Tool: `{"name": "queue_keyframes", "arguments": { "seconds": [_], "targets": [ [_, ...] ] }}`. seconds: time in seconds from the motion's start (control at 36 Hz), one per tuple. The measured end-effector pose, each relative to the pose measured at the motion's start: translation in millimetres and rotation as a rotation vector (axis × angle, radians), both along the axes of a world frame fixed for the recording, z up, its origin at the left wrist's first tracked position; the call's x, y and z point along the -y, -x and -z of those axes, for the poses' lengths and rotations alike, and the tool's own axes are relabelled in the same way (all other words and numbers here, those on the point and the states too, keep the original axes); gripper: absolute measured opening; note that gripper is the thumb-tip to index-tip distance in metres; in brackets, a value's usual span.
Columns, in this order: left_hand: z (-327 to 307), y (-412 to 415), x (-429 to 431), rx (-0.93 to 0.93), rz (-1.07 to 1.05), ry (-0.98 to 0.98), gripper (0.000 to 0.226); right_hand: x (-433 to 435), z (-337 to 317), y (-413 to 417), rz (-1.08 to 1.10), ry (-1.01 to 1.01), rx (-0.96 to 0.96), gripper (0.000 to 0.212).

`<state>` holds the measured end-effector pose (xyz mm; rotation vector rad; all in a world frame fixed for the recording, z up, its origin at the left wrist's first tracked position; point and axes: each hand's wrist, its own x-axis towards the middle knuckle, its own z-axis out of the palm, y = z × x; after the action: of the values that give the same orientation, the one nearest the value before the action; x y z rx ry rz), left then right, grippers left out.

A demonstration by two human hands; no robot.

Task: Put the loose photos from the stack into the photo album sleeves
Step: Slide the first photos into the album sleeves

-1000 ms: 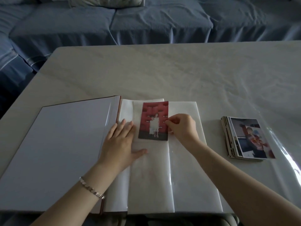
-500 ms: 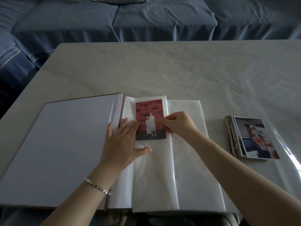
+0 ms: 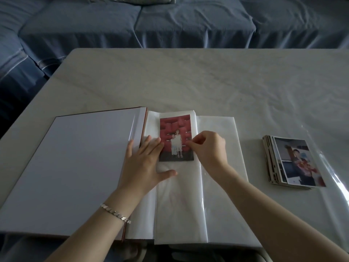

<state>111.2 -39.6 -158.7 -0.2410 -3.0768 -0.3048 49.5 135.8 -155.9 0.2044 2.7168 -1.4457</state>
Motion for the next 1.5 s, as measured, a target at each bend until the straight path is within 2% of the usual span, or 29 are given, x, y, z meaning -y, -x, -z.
{"name": "queue_keyframes", "arguments": {
  "seconds": [0.08, 0.19, 0.33, 0.39, 0.47, 0.58, 0.69, 0.81, 0.83, 0.92, 1.03, 1.14, 1.31, 1.44, 1.5],
  "targets": [
    [-1.1, -0.1, -1.3, -0.012, 0.011, 0.004, 0.094, 1.8, -1.2, 0.7, -0.028, -0.098, -0.011, 0.018],
    [-1.3, 0.2, -1.1, 0.027, 0.003, 0.051, 0.1, -1.0, -3.3, 4.5, -0.073, -0.183, 0.03, 0.006],
    [-0.8, 1.0, 0.6, 0.056, -0.002, 0.123, 0.098, -26.0, -8.1, 0.6, -0.132, -0.052, 0.057, 0.009],
    [-1.0, 0.5, 0.1, 0.066, 0.005, 0.135, 0.097, -46.5, -10.6, -5.8, -0.126, -0.067, 0.034, 0.006],
    [-3.4, -2.4, -4.1, 0.051, 0.034, 0.09, 0.084, -85.8, -17.1, -15.9, -0.069, -0.149, -0.033, 0.009],
    [-4.3, -6.8, -9.2, 0.007, 0.114, 0.079, 0.06, -144.3, -29.0, -23.2, 0.178, -0.208, -0.112, 0.006],
    [-5.7, -6.3, -12.3, -0.004, 0.153, 0.076, 0.053, -192.2, -27.4, -22.0, 0.308, -0.362, -0.044, 0.024],
    [-6.2, -5.3, -12.3, 0.048, 0.152, 0.099, 0.055, -211.8, -17.0, -20.5, 0.311, -0.453, 0.225, 0.074],
    [-6.0, -5.2, -11.9, 0.057, 0.15, 0.101, 0.057, -215.3, -12.3, -19.8, 0.292, -0.472, 0.278, 0.077],
    [-5.6, -5.1, -11.5, 0.066, 0.14, 0.108, 0.06, -220.4, -2.5, -19.0, 0.225, -0.544, 0.321, 0.068],
    [-7.2, -4.9, -12.5, 0.072, 0.136, 0.118, 0.06, -221.5, 1.1, -21.0, 0.434, -0.4, 0.101, 0.065],
    [-8.1, -5.0, -12.8, 0.089, 0.133, 0.125, 0.063, -220.3, -2.1, -25.5, 0.553, -0.201, -0.116, 0.032],
    [-8.4, -5.0, -12.7, 0.077, 0.135, 0.117, 0.068, -221.1, -17.8, -22.9, 0.51, -0.094, -0.152, 0.015],
    [-10.1, -6.6, -14.1, 0.054, 0.133, 0.102, 0.057, -197.7, -37.7, -23.8, 0.418, 0.293, -0.076, 0.009],
    [-9.6, -6.7, -14.0, 0.043, 0.136, 0.084, 0.057, -177.8, -40.1, -28.3, 0.362, 0.327, -0.076, 0.008]
  ]
}}
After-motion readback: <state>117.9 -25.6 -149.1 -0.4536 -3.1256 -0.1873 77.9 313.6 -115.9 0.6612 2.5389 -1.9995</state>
